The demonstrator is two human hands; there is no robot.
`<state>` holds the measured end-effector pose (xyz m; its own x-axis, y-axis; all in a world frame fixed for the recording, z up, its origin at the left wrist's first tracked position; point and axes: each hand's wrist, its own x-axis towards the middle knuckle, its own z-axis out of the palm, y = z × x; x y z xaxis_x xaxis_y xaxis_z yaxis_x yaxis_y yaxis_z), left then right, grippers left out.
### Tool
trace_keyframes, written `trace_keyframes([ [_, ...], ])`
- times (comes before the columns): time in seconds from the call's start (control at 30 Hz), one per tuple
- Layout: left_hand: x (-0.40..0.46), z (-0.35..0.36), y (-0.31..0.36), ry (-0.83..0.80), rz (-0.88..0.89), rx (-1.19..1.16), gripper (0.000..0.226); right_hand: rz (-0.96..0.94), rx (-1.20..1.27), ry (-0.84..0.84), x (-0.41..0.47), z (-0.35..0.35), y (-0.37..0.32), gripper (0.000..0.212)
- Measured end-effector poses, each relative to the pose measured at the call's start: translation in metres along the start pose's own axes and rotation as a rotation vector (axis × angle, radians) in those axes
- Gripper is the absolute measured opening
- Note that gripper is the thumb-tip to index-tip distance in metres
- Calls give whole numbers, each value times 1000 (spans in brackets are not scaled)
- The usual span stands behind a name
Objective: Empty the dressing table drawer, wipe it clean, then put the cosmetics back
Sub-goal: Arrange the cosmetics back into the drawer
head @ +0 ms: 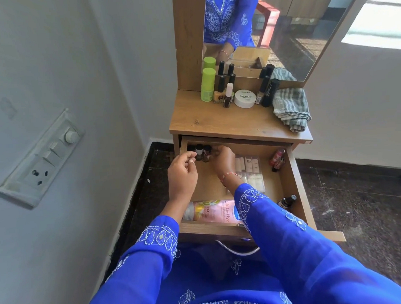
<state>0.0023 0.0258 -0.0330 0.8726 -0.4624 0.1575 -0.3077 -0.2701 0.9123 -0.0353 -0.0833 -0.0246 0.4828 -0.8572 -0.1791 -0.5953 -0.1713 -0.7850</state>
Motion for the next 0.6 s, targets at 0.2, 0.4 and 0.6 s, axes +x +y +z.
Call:
trace_keyframes([
  [0.2,-1,1,1,-13,-4,-14,26,-19,-37,10,-3,-11,1,20],
  [0.4,2,4,8,-18,-25,-45,27,-98,-30,42,-8,-25,4,21],
  [0.6,32,11,45,-24,47,-73,25,-241,37,76,1,-60,-30,24],
])
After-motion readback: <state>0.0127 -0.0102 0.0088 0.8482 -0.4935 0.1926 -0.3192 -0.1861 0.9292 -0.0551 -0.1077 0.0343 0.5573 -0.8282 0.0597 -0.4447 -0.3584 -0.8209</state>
